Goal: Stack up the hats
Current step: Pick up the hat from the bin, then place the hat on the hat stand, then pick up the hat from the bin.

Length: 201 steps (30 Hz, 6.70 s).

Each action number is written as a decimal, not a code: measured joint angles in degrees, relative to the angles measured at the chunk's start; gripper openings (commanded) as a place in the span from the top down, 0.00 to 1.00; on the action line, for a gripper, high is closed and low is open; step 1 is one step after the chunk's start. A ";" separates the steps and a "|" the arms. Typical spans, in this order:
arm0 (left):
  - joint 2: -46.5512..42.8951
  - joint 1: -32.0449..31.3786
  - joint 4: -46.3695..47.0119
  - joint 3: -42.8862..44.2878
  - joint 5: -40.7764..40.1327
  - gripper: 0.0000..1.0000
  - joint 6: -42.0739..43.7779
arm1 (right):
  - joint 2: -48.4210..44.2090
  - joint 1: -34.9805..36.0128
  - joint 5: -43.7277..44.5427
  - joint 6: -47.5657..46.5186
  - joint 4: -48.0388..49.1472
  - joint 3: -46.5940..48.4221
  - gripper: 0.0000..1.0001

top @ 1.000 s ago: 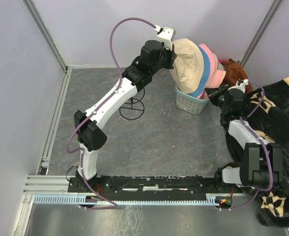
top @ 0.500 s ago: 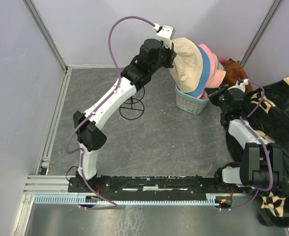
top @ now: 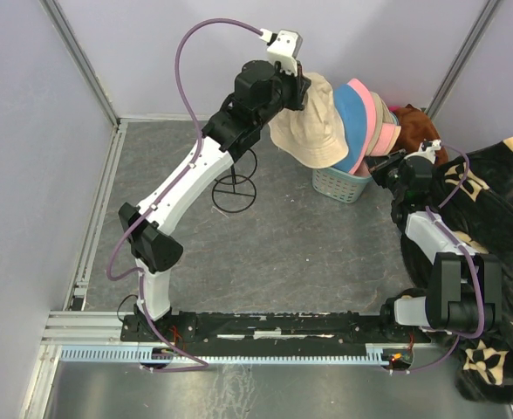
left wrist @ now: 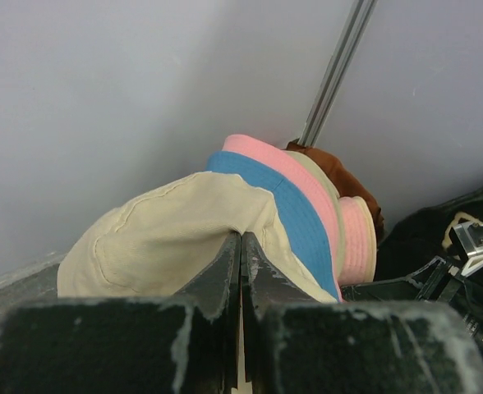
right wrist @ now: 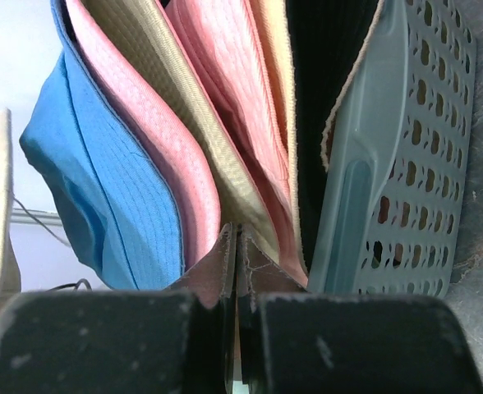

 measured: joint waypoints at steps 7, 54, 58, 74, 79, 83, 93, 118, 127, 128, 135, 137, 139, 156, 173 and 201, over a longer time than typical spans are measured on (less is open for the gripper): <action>-1.49 -0.09 -0.35 -0.04 -1.49 0.97 0.09 | 0.44 0.00 -0.11 0.02 0.13 0.26 0.99; -27.85 0.85 -9.18 -31.61 -20.59 0.97 5.35 | -0.72 0.00 -2.05 0.00 -1.75 0.22 0.99; -28.37 2.19 -8.81 -33.97 -20.55 0.97 5.31 | -0.72 0.00 -2.05 -0.02 -1.75 0.22 0.99; -29.66 8.98 -7.52 -42.64 -15.15 0.97 1.66 | -1.14 0.00 -2.05 -0.59 -2.12 0.07 0.99; -29.66 10.40 -7.02 -43.21 -12.57 0.97 0.37 | -1.36 0.00 -2.03 -0.59 -2.08 -0.17 0.99; -29.51 11.85 -6.95 -43.21 -10.08 0.96 -0.42 | -1.36 0.00 -2.05 -0.59 -2.05 -0.22 0.99; -27.98 13.09 -6.97 -43.23 -6.05 0.46 -1.92 | -2.97 0.00 -2.01 -2.10 -4.33 -0.33 0.89; -24.35 13.60 -6.58 -36.76 -1.31 0.38 -3.08 | -9.27 0.00 -1.60 -5.40 -10.84 -0.26 0.53; -17.03 13.60 -7.32 -32.87 1.55 0.43 -3.04 | -13.18 0.00 -0.13 -6.88 -14.03 -0.11 0.45; -16.35 13.60 -7.54 -32.52 1.79 0.44 -3.04 | -13.60 0.00 0.04 -7.08 -14.45 -0.04 0.45; -11.63 13.60 -9.05 -28.76 3.61 0.46 -2.99 | -14.32 0.04 0.39 -7.52 -15.58 2.21 0.44; -10.03 13.60 -9.27 -27.04 4.04 0.47 -2.97 | -14.34 0.39 0.39 -7.52 -15.58 2.62 0.44; -8.61 13.57 -9.53 -25.53 4.63 0.48 -2.95 | -14.34 0.83 0.42 -7.58 -15.61 2.89 0.44; 1.70 13.07 -11.76 -17.90 7.43 0.45 -2.16 | -12.41 4.61 0.83 -9.51 -16.68 5.18 0.43; 3.04 13.05 -9.18 -10.93 16.15 0.37 -3.02 | -4.63 4.63 0.81 -11.10 -14.64 9.42 0.41; 14.40 11.04 -2.73 -4.24 32.52 0.39 -6.69 | -1.20 4.50 0.55 -10.69 -9.11 9.42 0.41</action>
